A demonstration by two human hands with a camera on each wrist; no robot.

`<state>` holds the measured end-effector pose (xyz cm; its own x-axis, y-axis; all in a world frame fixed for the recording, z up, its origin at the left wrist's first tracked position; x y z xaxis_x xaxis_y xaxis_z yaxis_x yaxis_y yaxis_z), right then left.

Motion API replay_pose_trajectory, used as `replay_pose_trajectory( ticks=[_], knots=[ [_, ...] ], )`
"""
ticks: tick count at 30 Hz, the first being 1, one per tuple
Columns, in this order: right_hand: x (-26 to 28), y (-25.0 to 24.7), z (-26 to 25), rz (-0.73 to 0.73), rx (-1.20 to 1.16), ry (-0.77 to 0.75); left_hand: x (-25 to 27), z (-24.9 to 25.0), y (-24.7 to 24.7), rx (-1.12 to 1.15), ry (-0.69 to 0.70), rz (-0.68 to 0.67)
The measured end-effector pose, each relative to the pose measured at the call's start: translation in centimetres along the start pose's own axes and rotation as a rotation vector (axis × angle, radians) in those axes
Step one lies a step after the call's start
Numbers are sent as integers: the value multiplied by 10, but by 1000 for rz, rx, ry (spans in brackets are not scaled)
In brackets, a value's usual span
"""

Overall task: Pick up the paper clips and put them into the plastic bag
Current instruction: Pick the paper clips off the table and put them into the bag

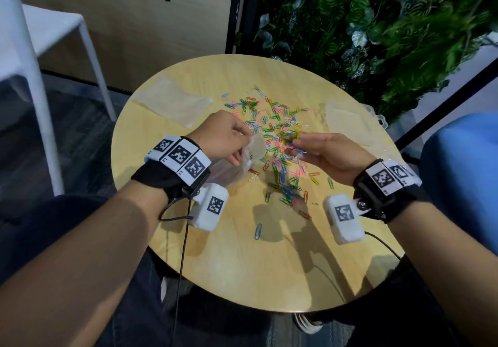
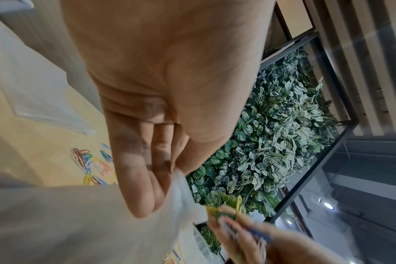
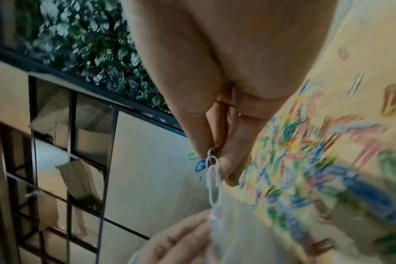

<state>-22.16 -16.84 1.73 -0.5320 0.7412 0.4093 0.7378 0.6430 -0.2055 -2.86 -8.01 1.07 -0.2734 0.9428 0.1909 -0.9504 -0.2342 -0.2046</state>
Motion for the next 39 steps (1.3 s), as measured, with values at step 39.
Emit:
replay_pose_trajectory(
  ticks=[39],
  knots=[
    [38, 70, -40, 271, 907, -631, 5, -1, -22, -12, 2, 113]
  ],
)
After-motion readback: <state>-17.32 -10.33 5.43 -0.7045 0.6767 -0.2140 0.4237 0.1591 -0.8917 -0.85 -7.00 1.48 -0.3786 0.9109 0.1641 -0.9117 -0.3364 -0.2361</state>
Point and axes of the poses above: each hand's wrist, its own x-axis away from the middle knuckle, its own y-axis out of the palm, z = x × y, the point moved 8 cm from there along -x, towards the middle knuckle, and after that the axes turned 13 degrees about x, right-handed, at the moved point
